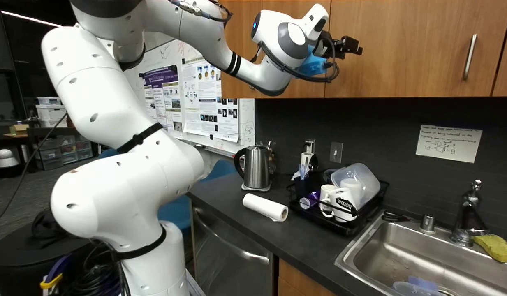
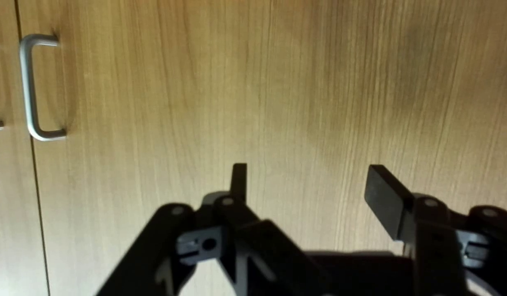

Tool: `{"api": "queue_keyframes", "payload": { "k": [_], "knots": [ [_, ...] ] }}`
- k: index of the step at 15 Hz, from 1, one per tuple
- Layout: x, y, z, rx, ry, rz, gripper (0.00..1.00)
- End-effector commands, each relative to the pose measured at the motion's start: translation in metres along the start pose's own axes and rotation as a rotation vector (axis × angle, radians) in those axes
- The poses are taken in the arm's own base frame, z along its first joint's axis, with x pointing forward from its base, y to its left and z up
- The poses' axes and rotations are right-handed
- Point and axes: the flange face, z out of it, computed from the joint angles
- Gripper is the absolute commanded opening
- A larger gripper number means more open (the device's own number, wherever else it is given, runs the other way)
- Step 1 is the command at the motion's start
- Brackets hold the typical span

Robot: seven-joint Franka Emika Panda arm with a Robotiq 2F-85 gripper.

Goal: Open the third cabinet door from the left

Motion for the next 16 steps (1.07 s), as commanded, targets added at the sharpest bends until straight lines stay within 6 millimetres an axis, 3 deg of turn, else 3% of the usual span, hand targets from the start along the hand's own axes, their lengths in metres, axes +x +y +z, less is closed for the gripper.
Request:
{"api": "queue_keyframes", "payload": {
  "k": [1, 3, 4, 6, 14, 16],
  "knots": [
    [0.0, 0.001, 0.0, 0.0, -0.002, 0.0, 0.74],
    [0.0, 0.001, 0.0, 0.0, -0.002, 0.0, 0.74],
    [0.0, 0.001, 0.0, 0.0, -0.002, 0.0, 0.94],
    [0.0, 0.006, 0.001, -0.014, 0.003, 0.018, 0.98],
    [-0.009, 0.048, 0.01, -0.112, 0.011, 0.039, 1.0],
    [-0.025, 0.086, 0.015, -0.145, 0.012, 0.039, 1.0]
  ]
}}
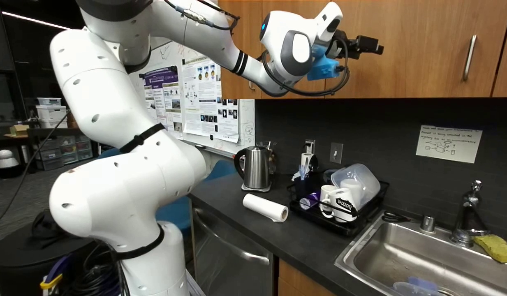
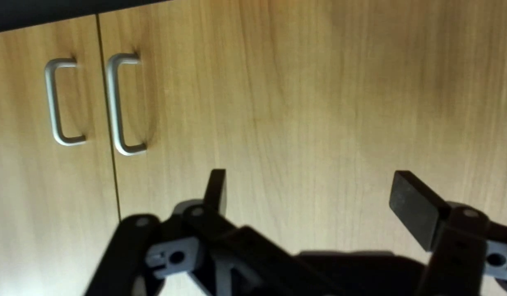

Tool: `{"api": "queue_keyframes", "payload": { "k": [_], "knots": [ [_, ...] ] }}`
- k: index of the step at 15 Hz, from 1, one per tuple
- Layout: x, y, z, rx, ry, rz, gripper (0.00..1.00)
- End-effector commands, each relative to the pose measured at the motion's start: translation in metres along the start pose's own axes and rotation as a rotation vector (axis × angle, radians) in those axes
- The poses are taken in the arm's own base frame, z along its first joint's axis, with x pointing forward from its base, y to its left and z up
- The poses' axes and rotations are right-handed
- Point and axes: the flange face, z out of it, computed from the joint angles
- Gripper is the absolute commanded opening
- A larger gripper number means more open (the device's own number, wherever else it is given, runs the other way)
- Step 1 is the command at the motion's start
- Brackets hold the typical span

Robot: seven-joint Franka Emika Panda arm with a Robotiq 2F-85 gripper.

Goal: Open the third cabinet door from the left

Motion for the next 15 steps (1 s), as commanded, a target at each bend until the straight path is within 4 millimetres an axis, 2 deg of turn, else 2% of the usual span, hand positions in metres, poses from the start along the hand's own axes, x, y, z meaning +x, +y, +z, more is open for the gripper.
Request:
{"api": "queue_keyframes", "payload": {
  "k": [1, 4, 5, 8, 9, 11, 13, 14, 15],
  "knots": [
    [-0.022, 0.052, 0.009, -0.06, 0.02, -0.019, 1.0],
    [-0.031, 0.076, 0.015, -0.112, 0.029, -0.028, 1.0],
    [-0.022, 0.074, 0.014, -0.128, 0.027, -0.026, 1.0],
    [-0.012, 0.087, 0.022, -0.146, 0.039, -0.031, 1.0],
    [-0.004, 0.092, 0.027, -0.143, 0.042, -0.037, 1.0],
    [0.023, 0.103, 0.039, -0.136, 0.075, -0.065, 1.0],
    [0.053, 0.129, 0.061, -0.112, 0.1, -0.097, 1.0],
    [0.057, 0.141, 0.07, -0.096, 0.119, -0.11, 1.0],
    [0.063, 0.145, 0.076, -0.073, 0.122, -0.124, 1.0]
  ]
}}
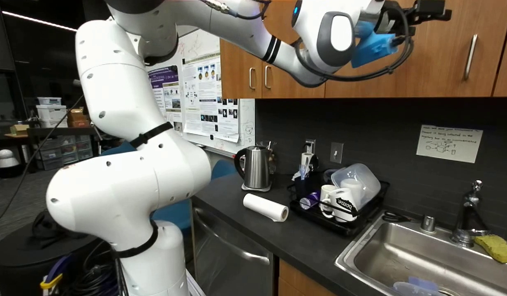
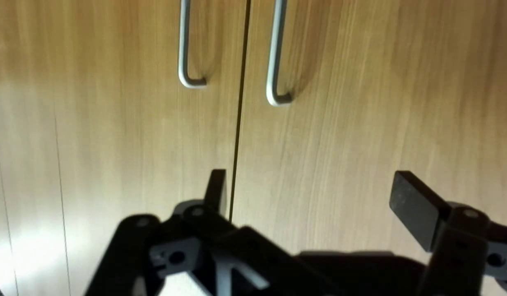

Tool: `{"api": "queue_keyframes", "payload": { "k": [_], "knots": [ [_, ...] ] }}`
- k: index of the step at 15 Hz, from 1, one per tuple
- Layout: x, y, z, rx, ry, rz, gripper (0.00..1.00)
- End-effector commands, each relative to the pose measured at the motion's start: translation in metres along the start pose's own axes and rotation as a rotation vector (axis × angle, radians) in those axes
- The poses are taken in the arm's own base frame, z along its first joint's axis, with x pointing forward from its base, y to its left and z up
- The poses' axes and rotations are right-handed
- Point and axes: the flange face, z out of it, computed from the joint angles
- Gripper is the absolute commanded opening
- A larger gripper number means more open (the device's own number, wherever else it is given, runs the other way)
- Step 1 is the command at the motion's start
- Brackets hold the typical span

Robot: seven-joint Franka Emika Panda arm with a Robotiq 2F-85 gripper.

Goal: Open the third cabinet door from the left

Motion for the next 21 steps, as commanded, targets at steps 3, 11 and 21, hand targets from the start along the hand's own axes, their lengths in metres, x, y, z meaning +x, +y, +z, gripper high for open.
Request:
{"api": "queue_keyframes", "payload": {
  "k": [3, 11, 21],
  "knots": [
    [0.017, 0.053, 0.067, 0.133, 0.029, -0.059, 1.0],
    [-0.035, 0.085, 0.1, 0.195, -0.055, -0.066, 1.0],
    [-0.029, 0.077, 0.099, 0.211, -0.041, -0.065, 1.0]
  ]
}}
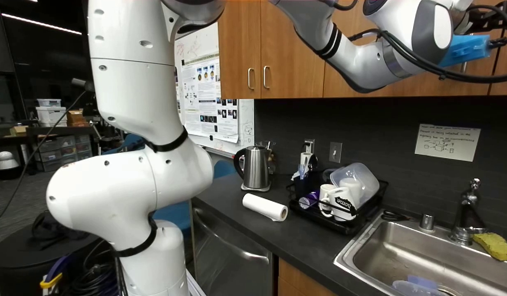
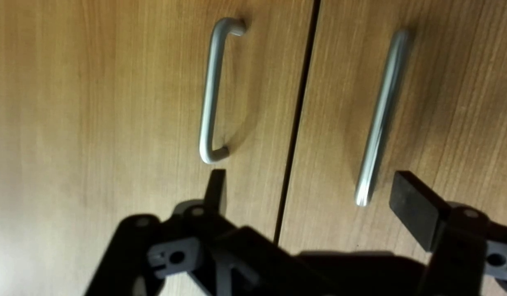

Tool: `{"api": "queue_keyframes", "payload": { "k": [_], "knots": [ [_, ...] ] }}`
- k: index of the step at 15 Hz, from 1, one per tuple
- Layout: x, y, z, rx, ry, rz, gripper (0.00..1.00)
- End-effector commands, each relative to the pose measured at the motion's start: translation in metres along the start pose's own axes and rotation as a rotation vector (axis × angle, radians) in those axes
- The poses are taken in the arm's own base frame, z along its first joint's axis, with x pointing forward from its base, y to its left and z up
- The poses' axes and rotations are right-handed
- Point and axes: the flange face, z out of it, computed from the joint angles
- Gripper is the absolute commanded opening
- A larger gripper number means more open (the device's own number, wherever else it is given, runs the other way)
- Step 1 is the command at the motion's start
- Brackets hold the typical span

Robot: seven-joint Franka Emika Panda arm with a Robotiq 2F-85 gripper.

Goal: Open the third cabinet door from the left

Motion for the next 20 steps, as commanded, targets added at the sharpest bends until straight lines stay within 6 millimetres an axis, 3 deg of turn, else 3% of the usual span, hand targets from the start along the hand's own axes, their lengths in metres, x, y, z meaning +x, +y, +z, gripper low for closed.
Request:
{"api": "queue_keyframes", "payload": {
  "k": [1, 20],
  "knots": [
    [0.0, 0.0, 0.0, 0.0, 0.0, 0.0, 1.0],
    [0.0001, 0.0021, -0.0011, -0.02, -0.019, 0.015, 1.0]
  ]
}}
